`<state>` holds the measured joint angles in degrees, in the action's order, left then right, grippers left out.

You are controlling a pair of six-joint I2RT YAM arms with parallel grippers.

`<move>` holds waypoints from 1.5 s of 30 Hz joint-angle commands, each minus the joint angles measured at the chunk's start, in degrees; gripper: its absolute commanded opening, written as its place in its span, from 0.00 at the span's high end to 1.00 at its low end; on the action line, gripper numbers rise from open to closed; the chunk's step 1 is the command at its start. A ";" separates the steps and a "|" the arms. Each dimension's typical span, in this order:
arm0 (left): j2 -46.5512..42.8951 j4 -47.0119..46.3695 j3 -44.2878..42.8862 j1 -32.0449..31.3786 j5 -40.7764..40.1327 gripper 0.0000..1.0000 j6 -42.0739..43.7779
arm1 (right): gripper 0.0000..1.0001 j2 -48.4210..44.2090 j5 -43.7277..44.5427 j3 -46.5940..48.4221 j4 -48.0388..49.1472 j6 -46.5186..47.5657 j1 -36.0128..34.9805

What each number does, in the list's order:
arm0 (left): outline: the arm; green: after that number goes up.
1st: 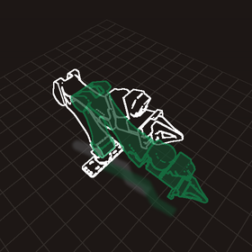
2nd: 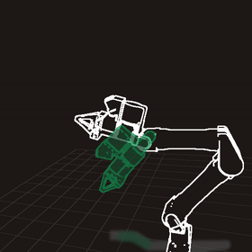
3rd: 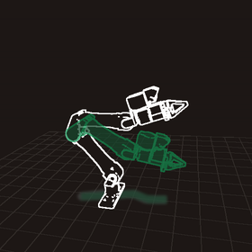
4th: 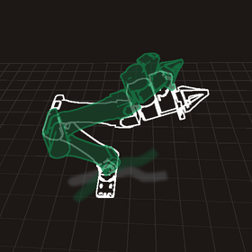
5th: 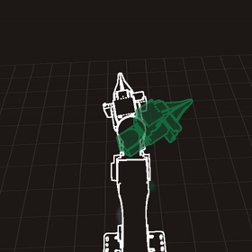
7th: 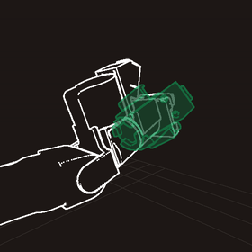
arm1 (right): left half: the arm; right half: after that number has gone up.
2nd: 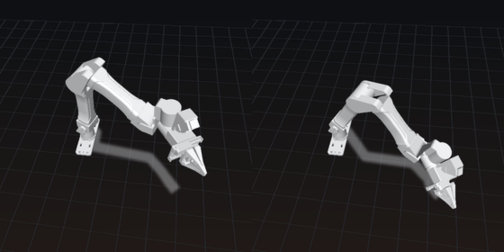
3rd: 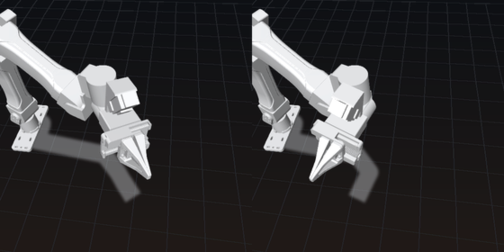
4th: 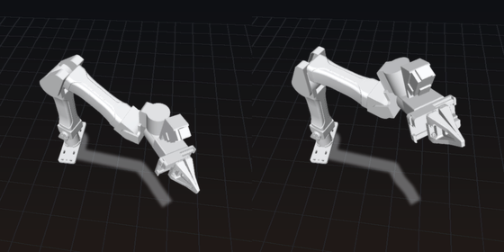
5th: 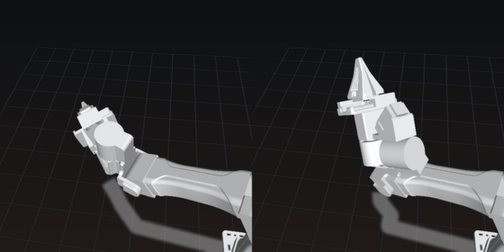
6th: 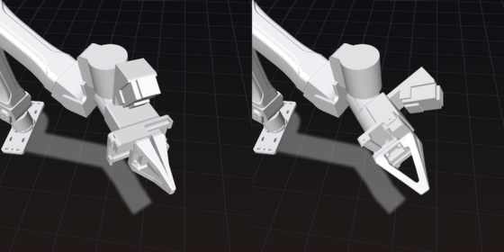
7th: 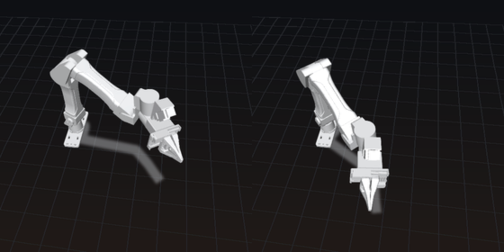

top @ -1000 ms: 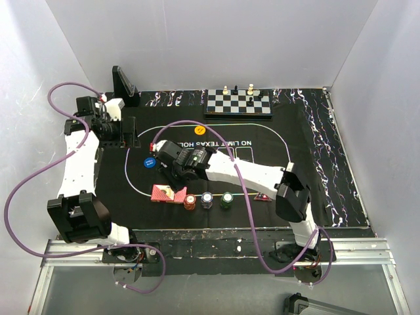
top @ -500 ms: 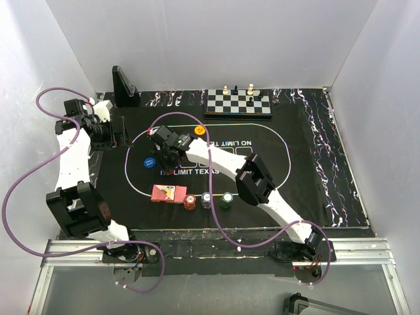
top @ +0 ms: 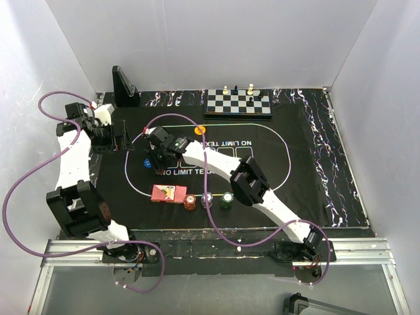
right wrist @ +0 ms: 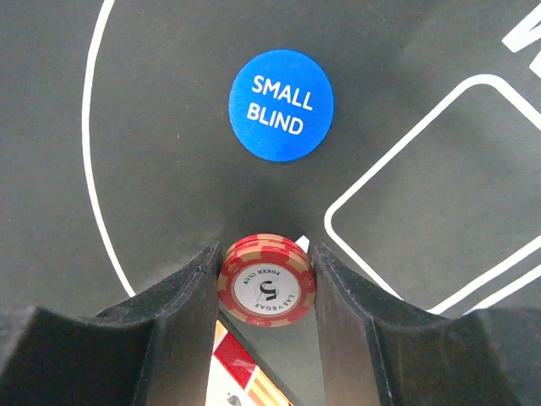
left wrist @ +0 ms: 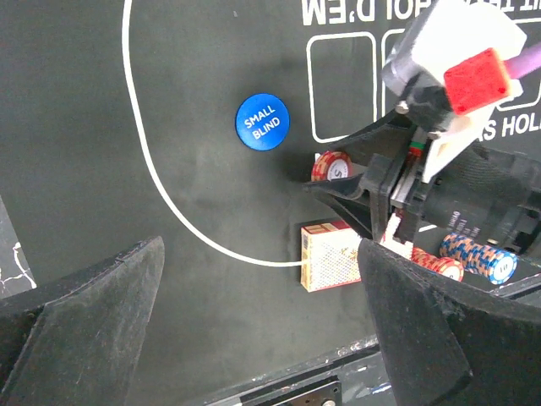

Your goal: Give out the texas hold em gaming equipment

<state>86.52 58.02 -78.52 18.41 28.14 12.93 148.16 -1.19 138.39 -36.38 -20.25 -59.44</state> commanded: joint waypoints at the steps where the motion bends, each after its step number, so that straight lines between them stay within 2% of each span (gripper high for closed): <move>1: -1.18 -0.36 -0.14 0.66 2.09 0.00 0.96 | 0.99 2.22 -1.27 2.33 1.93 -1.28 -0.50; 5: -1.27 0.08 -0.76 0.92 2.53 0.00 0.87 | 0.99 3.36 -0.83 2.24 1.49 -1.19 -0.50; 6: -1.35 0.08 -0.84 0.92 2.53 0.00 0.87 | 0.96 3.54 -0.74 2.32 1.31 -1.19 -0.59; 8: -1.35 0.25 -1.02 1.10 2.53 0.00 0.96 | 0.79 3.80 -0.74 2.33 0.87 -1.28 -0.85; 13: -1.36 0.16 -0.93 1.19 2.53 0.00 0.52 | 0.53 3.46 -0.74 2.15 -0.53 -0.67 -1.20; 17: -1.53 -0.01 -0.76 1.27 2.62 0.00 -0.01 | 0.36 1.44 -0.66 0.75 -0.62 -0.23 -1.38; 20: -1.62 0.08 -0.67 1.36 2.62 0.00 -0.10 | 0.28 -0.06 -0.57 0.39 -0.27 0.12 -1.29; 26: -2.06 0.51 -0.93 1.36 2.27 0.00 -0.45 | 0.23 -5.15 0.93 0.66 -0.18 2.32 -1.20; 32: -3.11 1.04 -1.72 2.06 2.18 0.00 -1.24 | 0.20 -14.37 4.09 -1.70 -2.73 5.30 -0.59; 40: -4.34 1.13 -1.02 2.24 1.48 0.00 -2.64 | 0.13 -34.14 4.53 -32.00 0.78 7.33 -2.69; 45: -5.22 1.13 -0.58 2.24 1.83 0.00 -3.61 | 0.11 -39.34 5.85 -44.42 2.45 5.23 -5.95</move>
<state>84.62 58.72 -78.54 20.43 29.30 10.39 109.82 3.88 101.01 -35.14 -14.37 -62.52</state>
